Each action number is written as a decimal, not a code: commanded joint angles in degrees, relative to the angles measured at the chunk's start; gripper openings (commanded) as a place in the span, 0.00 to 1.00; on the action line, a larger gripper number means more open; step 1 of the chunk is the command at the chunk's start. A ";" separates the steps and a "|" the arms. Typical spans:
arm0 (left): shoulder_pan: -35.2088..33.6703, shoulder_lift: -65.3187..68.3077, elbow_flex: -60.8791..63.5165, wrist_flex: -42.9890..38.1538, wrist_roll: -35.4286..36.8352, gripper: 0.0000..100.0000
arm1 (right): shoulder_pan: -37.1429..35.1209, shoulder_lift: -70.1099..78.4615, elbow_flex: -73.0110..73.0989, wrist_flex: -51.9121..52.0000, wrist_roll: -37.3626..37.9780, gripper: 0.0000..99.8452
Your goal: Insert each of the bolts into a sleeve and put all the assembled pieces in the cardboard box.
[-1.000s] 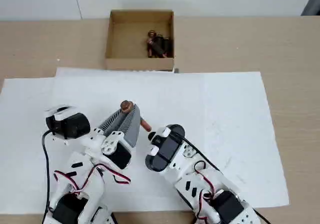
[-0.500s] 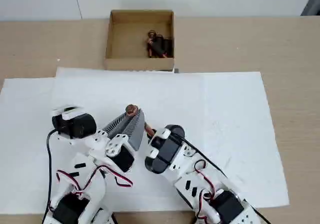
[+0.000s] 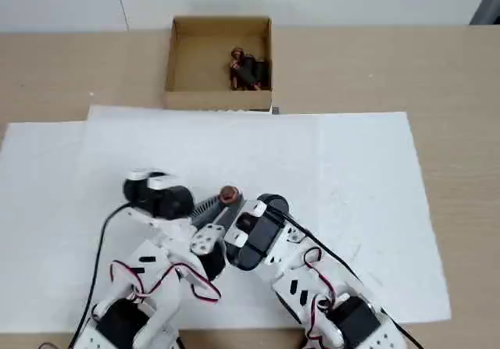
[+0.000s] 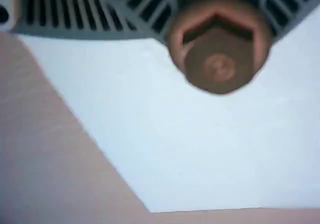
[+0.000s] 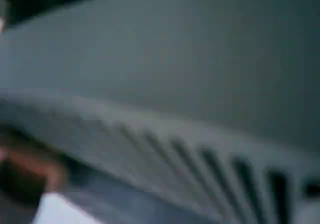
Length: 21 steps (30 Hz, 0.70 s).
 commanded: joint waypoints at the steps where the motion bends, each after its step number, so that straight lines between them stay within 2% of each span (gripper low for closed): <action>1: 0.88 -0.44 -0.40 1.05 -2.29 0.01 | 0.13 -0.48 -1.05 -1.45 0.44 0.00; 4: 0.79 -0.35 0.22 1.14 -4.22 0.02 | 0.22 -0.48 -1.05 -1.45 0.35 0.00; 10: -0.79 -0.26 0.92 1.14 -4.66 0.16 | 0.31 -0.48 -0.97 -1.27 0.26 0.00; 21: -2.55 -0.44 0.40 0.79 -4.66 0.16 | 0.31 -0.48 -0.53 -1.01 0.18 0.00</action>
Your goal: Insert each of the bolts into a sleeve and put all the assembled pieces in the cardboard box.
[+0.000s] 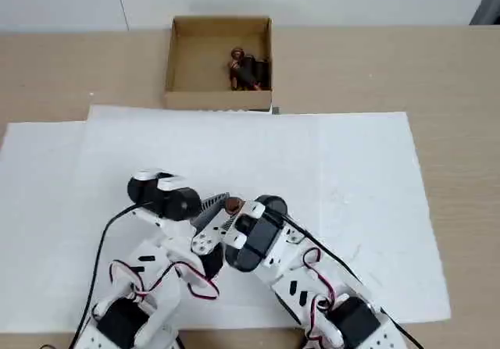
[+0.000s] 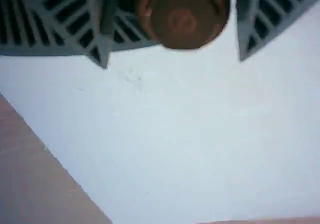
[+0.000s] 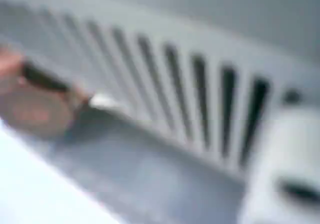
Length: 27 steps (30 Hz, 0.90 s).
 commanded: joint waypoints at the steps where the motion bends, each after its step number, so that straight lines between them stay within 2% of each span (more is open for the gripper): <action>1: -0.26 -0.53 -1.27 -0.26 -0.53 0.16 | 0.48 -0.40 -0.53 -1.01 0.09 0.00; 8: -1.41 -0.35 -7.25 0.00 -0.62 0.16 | 0.57 -0.40 -0.53 -1.01 0.09 0.00; 14: -9.41 -0.44 -7.87 -0.26 -7.21 0.16 | 0.57 -0.40 -0.53 -0.92 0.09 0.00; 17: -13.27 -0.44 -7.69 0.00 -9.93 0.09 | 0.66 -0.40 -0.53 -0.92 0.00 0.00; 19: -14.86 -0.44 -7.52 0.00 -11.96 0.00 | 2.07 -0.40 -0.53 -0.92 -0.09 0.00; 27: -20.13 -0.53 1.10 -0.26 -20.57 0.01 | 12.35 -0.40 0.79 -0.92 -0.18 0.00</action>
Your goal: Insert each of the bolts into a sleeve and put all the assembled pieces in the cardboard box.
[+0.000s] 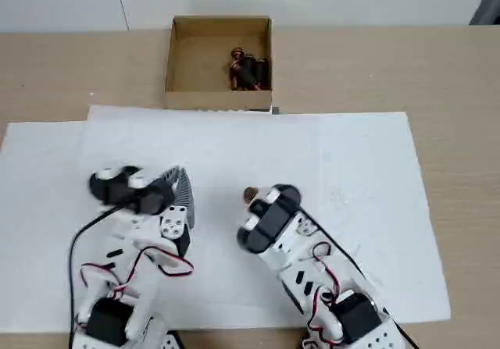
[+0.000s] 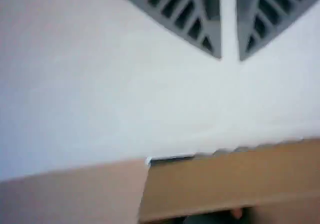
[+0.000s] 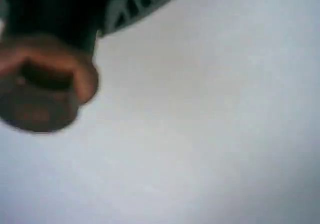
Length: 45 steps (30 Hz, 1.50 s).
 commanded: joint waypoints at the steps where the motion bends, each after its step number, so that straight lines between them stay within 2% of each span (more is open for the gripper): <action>1: -2.73 -0.53 3.56 -0.26 -3.60 0.01 | 4.62 -0.40 -0.62 -0.92 -0.53 0.00; 9: -5.98 -0.44 10.24 0.00 -4.31 0.01 | 12.18 -0.40 0.62 -0.84 -10.99 0.00; 19: -6.07 -0.53 10.24 2.11 -4.57 0.01 | 13.32 -0.40 -0.44 4.00 -20.40 0.00; 27: -7.47 -0.53 10.24 2.55 -2.64 0.01 | 13.41 1.36 -10.55 6.90 -21.19 0.00; 31: -11.34 -0.53 10.24 2.55 2.02 0.01 | 13.41 10.68 -20.22 6.64 -21.27 0.00; 35: -14.51 -0.53 10.24 2.55 5.80 0.01 | 13.49 27.12 -34.02 5.76 -21.63 0.00; 45: -14.77 -0.53 10.24 2.55 6.24 0.01 | 16.22 63.08 -60.04 -4.18 -21.27 0.00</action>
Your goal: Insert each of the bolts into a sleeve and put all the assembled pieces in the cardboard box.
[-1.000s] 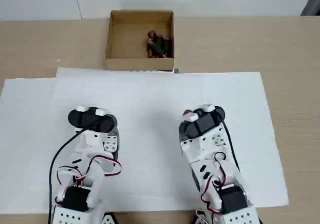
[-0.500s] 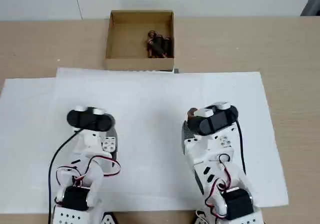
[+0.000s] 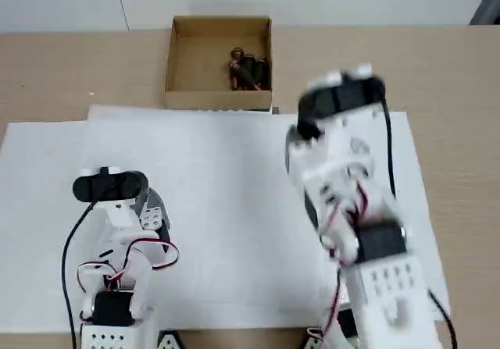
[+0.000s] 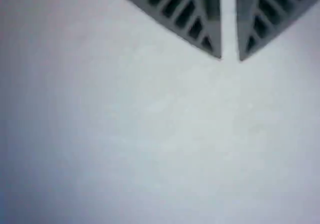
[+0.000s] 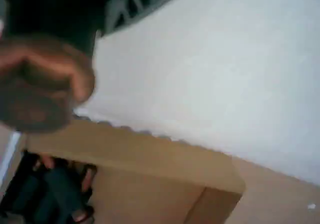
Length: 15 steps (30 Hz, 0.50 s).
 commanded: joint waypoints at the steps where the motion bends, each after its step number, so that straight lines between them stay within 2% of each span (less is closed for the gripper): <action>1: -0.18 -0.53 -0.22 0.35 0.44 0.01 | 0.31 10.68 -10.99 -5.76 -0.26 0.00; 10: -0.18 -0.53 -0.22 0.35 0.44 0.01 | 0.22 39.08 -32.35 -14.64 4.75 0.00; 15: -0.18 -0.53 -0.22 0.35 0.44 0.01 | 0.22 54.29 -46.77 -15.43 5.45 0.00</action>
